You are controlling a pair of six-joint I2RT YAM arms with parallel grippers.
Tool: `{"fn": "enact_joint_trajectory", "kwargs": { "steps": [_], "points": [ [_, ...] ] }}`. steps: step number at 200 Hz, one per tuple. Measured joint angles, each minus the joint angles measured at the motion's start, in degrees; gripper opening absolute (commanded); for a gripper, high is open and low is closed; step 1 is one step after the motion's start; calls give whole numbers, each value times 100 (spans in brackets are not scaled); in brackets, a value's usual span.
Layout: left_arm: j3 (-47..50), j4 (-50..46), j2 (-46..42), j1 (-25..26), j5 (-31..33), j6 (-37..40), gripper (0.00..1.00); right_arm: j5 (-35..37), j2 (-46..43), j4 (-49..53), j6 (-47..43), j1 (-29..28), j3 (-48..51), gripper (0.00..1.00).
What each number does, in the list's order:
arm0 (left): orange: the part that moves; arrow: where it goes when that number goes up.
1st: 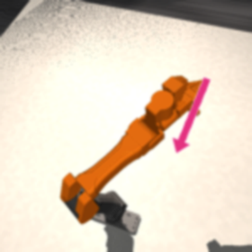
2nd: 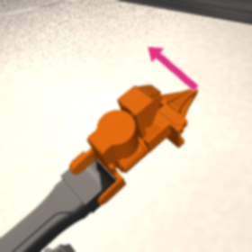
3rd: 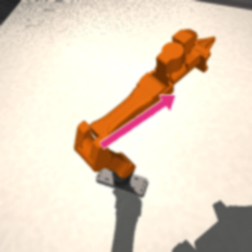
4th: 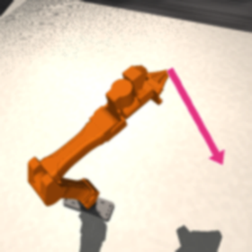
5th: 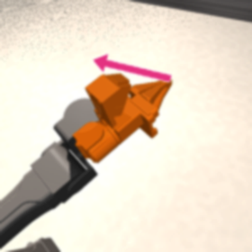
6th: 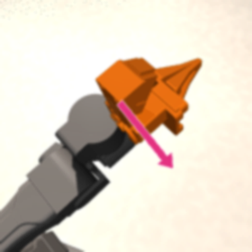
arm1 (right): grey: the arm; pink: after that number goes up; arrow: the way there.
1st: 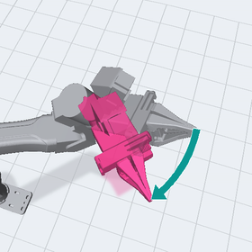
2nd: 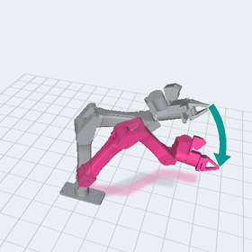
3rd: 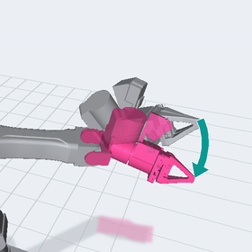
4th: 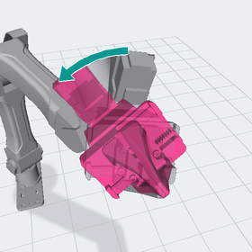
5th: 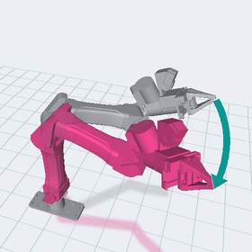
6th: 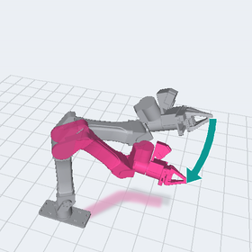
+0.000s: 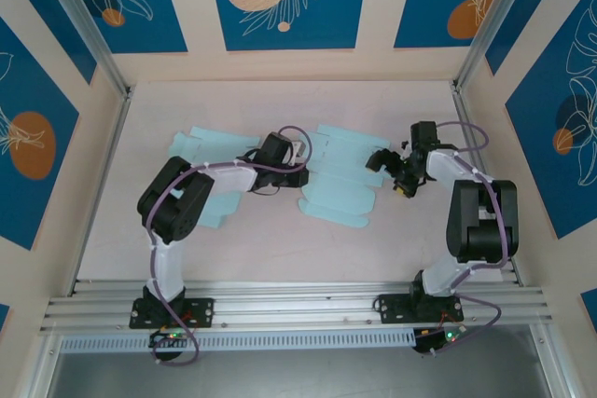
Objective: Fold the paper box
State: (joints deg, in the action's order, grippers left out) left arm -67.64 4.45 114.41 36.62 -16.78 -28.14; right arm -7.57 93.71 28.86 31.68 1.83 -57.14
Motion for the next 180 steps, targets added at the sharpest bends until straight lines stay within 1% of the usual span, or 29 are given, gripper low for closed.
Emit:
{"fn": "enact_joint_trajectory", "kwargs": {
  "steps": [22,47,63,80,100,144,161,180],
  "points": [
    [76,166,-39,0,26,144,0,-4,48,33,-149,2,-223,98],
    [496,564,-330,0,157,496,0,-39,127,55,-382,68,-544,98],
    [789,826,-573,-35,184,654,0,-149,166,42,-448,227,-662,98],
    [866,1005,-669,-92,162,662,0,-372,175,24,-446,400,-647,98],
    [866,1156,-673,-151,90,555,0,-673,175,-173,-380,490,-455,97],
    [868,1241,-673,-175,24,267,0,-1325,170,-750,107,291,476,96],
    [879,1252,-675,-175,24,208,0,-1392,173,-914,249,181,710,95],
    [901,1250,-675,-175,20,146,0,-1390,195,-1169,350,116,723,92]
  ]
}}
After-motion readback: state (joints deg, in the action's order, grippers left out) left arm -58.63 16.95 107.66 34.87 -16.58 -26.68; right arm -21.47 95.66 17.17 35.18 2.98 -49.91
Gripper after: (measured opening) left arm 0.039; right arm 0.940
